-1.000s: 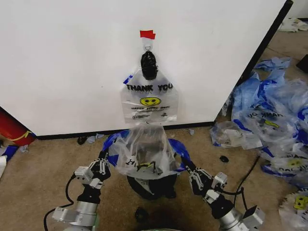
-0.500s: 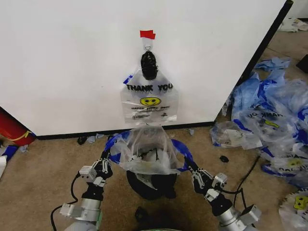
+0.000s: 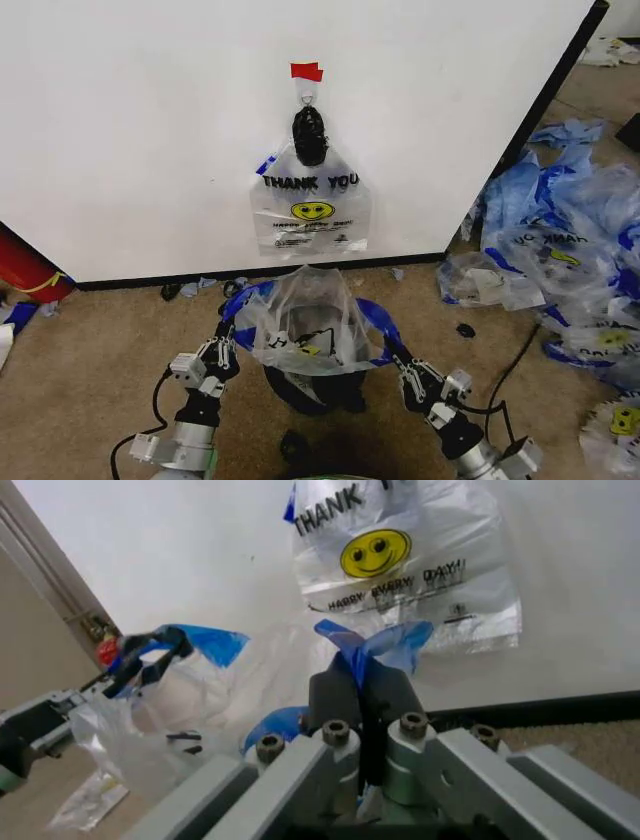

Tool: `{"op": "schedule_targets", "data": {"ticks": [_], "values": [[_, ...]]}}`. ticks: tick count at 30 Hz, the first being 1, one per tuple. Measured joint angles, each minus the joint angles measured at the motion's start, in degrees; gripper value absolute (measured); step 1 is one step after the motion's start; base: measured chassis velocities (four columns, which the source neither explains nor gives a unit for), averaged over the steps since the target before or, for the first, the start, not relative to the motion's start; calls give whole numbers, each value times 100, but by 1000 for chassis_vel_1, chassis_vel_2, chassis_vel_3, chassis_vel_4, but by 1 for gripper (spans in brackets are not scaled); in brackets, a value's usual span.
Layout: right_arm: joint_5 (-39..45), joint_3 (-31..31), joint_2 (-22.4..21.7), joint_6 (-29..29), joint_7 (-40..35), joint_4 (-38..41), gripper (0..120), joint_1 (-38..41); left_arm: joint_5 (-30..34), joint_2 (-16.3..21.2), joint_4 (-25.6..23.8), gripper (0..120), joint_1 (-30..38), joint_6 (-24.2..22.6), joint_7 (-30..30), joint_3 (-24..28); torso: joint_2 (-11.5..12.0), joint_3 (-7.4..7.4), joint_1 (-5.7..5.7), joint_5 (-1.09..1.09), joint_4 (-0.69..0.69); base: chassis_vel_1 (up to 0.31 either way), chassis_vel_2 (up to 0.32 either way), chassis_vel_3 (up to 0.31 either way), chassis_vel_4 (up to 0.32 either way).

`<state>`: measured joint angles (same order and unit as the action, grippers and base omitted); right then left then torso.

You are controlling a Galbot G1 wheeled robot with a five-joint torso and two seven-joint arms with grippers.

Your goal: Pick up the garbage bag from the wall and place it over the trash bin.

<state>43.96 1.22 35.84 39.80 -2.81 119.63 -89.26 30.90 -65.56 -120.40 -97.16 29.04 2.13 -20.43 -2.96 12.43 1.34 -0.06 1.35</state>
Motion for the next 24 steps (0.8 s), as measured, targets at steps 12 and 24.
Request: {"op": "schedule_targets", "data": {"ticks": [12, 24], "values": [[-144, 183, 277, 140, 40, -546, 0, 236, -140, -187, 407, 0, 110, 162, -8, 115, 0, 0, 0, 1, 0, 0, 0, 0, 0], [-183, 293, 490, 264, 93, -1031, 0, 389, -222, -371, 767, 0, 234, 378, -78, 279, 0, 0, 0, 0, -1, 0, 0, 0, 0]]}}
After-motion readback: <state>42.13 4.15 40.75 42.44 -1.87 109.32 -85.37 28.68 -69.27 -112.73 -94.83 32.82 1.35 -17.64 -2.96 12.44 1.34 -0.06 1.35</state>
